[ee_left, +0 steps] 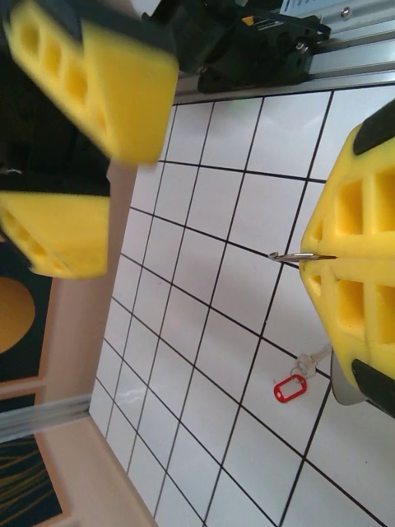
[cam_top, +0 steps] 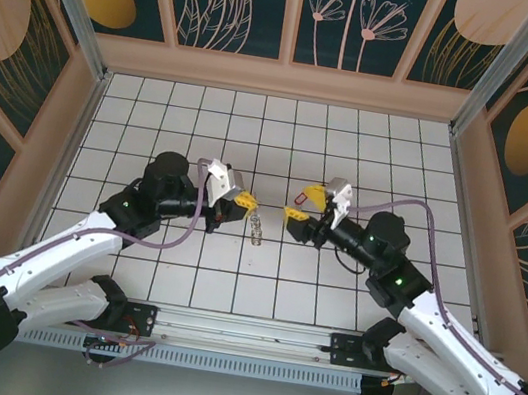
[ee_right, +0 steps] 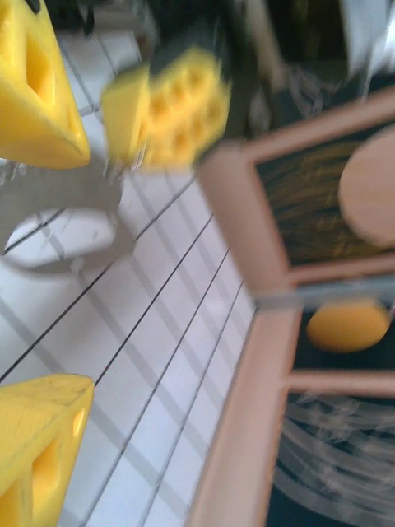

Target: Put the keys on the keyring

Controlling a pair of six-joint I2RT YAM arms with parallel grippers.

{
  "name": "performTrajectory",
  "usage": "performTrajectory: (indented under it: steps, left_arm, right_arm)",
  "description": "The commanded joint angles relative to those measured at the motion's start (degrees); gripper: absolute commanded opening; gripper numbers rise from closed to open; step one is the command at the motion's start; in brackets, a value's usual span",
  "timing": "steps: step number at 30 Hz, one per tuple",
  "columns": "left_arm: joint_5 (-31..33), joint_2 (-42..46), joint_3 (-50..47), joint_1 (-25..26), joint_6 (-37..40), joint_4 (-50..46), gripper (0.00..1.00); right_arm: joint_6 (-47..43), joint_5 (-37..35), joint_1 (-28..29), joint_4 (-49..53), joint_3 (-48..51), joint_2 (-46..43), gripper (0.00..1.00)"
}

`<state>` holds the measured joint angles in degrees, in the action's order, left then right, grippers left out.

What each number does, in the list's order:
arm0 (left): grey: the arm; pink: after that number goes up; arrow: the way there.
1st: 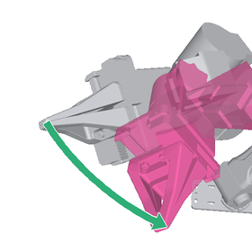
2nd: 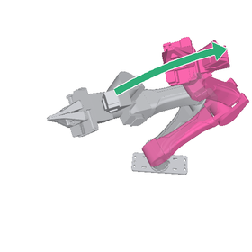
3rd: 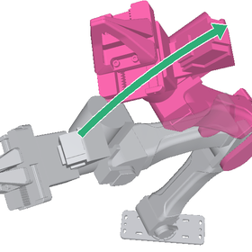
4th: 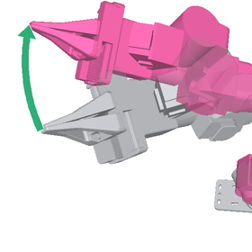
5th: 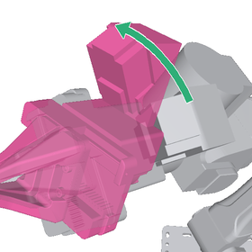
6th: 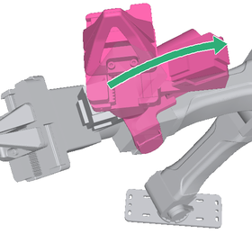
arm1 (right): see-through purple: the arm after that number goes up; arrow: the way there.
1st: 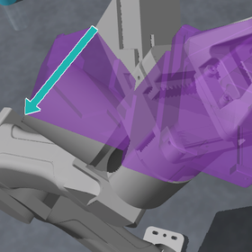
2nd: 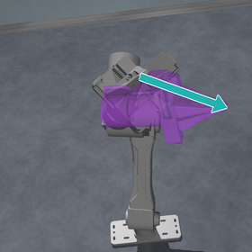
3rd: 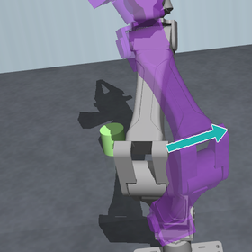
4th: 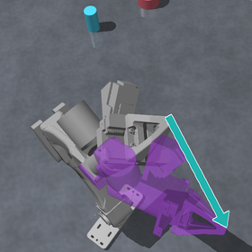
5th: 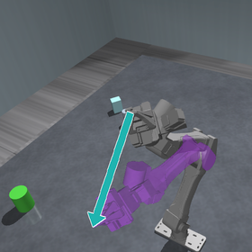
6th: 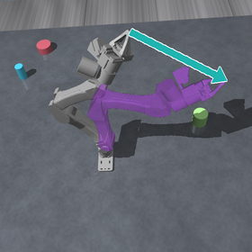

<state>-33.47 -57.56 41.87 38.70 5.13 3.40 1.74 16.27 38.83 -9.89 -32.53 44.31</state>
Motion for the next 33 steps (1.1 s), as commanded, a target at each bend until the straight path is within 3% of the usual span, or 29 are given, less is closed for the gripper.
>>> performTrajectory:
  steps: [1,5,14,18,33]
  left_arm:
    - [3.28,3.05,-1.56,0.19,-3.16,4.16,0.00]
    - [6.52,5.43,-3.31,0.24,-4.63,3.90,0.00]
    - [8.71,7.46,-6.18,0.24,-7.85,4.60,0.00]
    - [8.51,7.59,-6.27,0.19,-8.12,4.77,0.00]
    - [8.25,7.09,-6.45,0.18,-8.30,5.31,0.00]
  right_arm:
    - [8.13,-5.12,-6.91,10.30,-1.52,4.38,0.67]
    - [10.52,-1.61,-13.85,12.45,-2.63,12.33,0.67]
    - [3.68,-5.51,-13.82,13.59,-9.86,32.23,0.63]
    - [1.46,-4.04,-13.94,14.15,-13.54,40.18,0.58]
    - [2.29,1.17,-13.84,8.23,-17.52,54.03,0.46]
